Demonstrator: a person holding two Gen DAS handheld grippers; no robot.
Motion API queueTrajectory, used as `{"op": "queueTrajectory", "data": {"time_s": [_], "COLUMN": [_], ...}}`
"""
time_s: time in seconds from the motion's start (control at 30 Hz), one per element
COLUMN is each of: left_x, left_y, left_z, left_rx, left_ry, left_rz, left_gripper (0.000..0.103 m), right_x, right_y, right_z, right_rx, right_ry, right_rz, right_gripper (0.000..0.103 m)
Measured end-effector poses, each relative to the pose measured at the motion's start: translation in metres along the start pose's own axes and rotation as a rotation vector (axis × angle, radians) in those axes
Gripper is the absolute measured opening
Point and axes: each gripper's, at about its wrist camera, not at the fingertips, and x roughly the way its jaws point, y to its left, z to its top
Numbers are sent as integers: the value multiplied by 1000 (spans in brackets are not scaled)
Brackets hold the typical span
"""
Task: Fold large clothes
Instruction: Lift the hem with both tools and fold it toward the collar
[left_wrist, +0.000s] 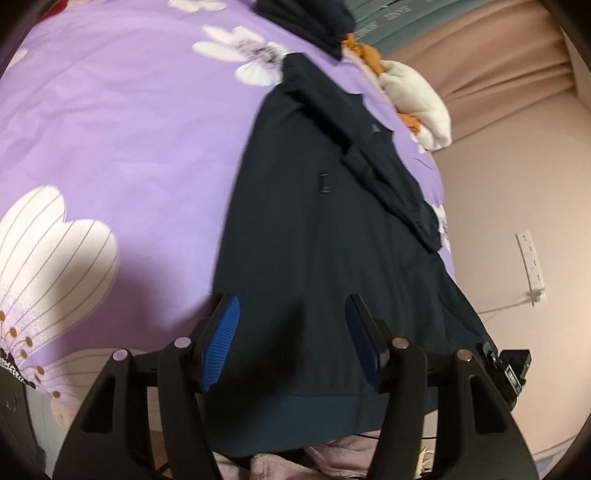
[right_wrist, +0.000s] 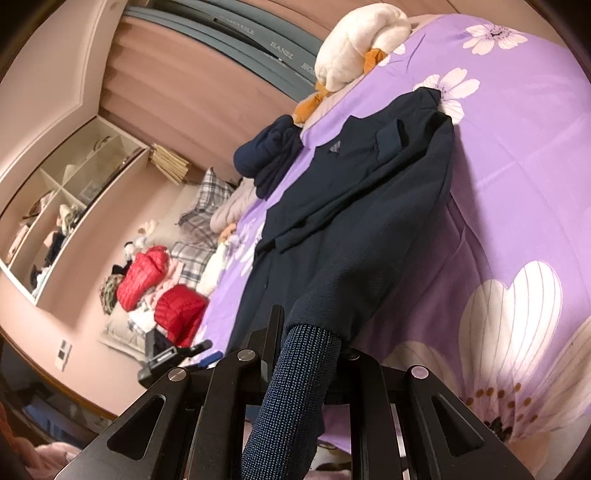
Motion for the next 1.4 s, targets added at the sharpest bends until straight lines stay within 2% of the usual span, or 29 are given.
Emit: {"op": "queueTrajectory", "data": {"time_s": [0.13, 0.27, 0.33, 0.4, 0.47, 0.57, 0.73, 0.8, 0.93, 1.07, 1.2, 1.3, 1.33, 1.4], "left_x": [-6, 2, 14, 21, 21, 17, 11, 16, 29, 30, 27, 33, 34, 35], "left_y": [18, 32, 34, 26, 17, 12, 15, 20, 18, 3, 6, -1, -1, 1], "left_z": [3, 13, 16, 12, 5, -8, -18, -15, -3, -17, -31, -45, -47, -45], "left_rx": [-36, -93, -113, -86, -46, -10, 10, -4, -25, 41, -4, 41, 46, 16], "left_ry": [-18, -3, 42, 81, 104, 131, 157, 164, 175, 218, 266, 337, 334, 319], "left_rz": [2, -100, -183, -205, -200, -173, -151, -134, -172, -181, -255, -209, -205, -222], "left_gripper": [61, 64, 63, 63, 62, 53, 52, 47, 46, 46, 46, 42, 39, 38], "right_x": [-1, 0, 1, 3, 3, 2, 1, 1, 0, 1, 0, -2, -3, -4], "right_y": [-1, -3, -3, -3, -4, -8, -15, -17, -18, -18, -22, -25, -25, -26], "right_z": [1, 1, -1, -2, -4, -6, -8, -9, -9, -10, -13, -14, -15, -15], "right_rx": [0, 10, 16, 20, 23, 33, 55, 58, 59, 63, 77, 85, 86, 86], "right_ry": [8, 9, 5, 5, 6, 8, 16, 22, 24, 30, 34, 41, 41, 41], "right_rz": [-2, -2, 5, 6, 4, 6, 1, -2, -4, -10, -17, -33, -39, -42], "right_gripper": [17, 17, 17, 17, 17, 17, 18, 18, 18, 18, 18, 18, 18, 18]}}
